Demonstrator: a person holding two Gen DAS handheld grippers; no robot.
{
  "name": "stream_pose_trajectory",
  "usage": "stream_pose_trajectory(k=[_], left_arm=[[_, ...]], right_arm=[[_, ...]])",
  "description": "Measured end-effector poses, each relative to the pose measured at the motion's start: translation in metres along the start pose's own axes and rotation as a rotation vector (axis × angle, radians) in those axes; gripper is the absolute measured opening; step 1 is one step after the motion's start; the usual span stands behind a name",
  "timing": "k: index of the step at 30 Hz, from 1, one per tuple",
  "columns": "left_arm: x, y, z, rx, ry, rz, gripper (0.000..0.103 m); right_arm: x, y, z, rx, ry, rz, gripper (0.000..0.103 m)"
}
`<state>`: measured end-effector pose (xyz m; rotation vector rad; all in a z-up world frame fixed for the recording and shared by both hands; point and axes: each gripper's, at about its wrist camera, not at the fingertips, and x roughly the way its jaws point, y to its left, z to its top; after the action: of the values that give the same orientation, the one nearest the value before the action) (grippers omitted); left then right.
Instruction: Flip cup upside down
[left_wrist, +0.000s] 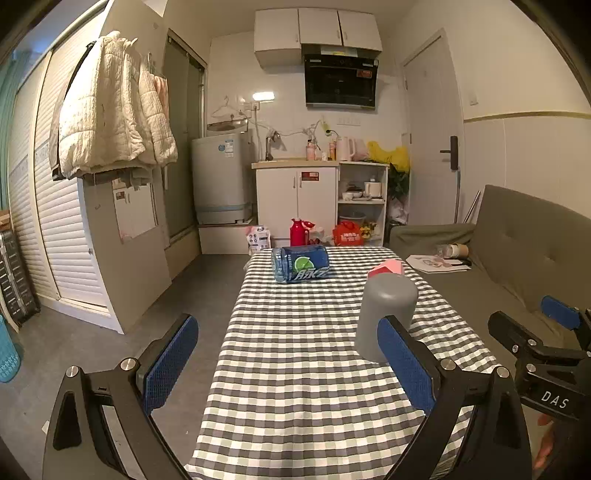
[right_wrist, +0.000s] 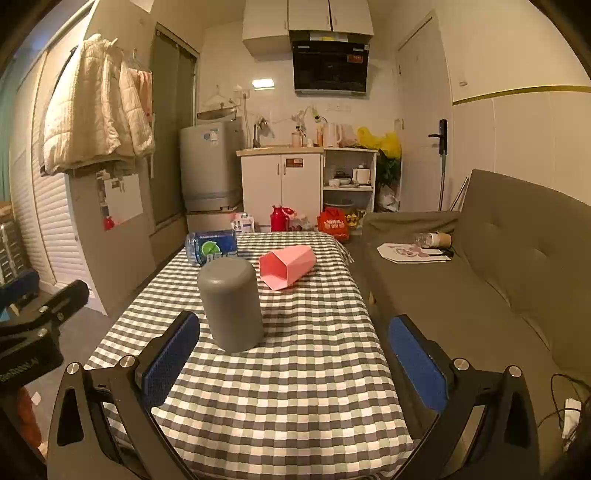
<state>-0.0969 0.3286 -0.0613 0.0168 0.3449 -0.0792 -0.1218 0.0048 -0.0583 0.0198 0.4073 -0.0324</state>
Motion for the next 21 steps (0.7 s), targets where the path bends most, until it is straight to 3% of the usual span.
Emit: stream_pose_trajectory(k=[21], left_arm=[[-0.0044, -0.0094, -0.0044, 0.028, -0.007, -0.007, 0.100]], right_arm=[[-0.0043, -0.0034, -0.0011, 0.024, -0.008, -0.004, 0.103]])
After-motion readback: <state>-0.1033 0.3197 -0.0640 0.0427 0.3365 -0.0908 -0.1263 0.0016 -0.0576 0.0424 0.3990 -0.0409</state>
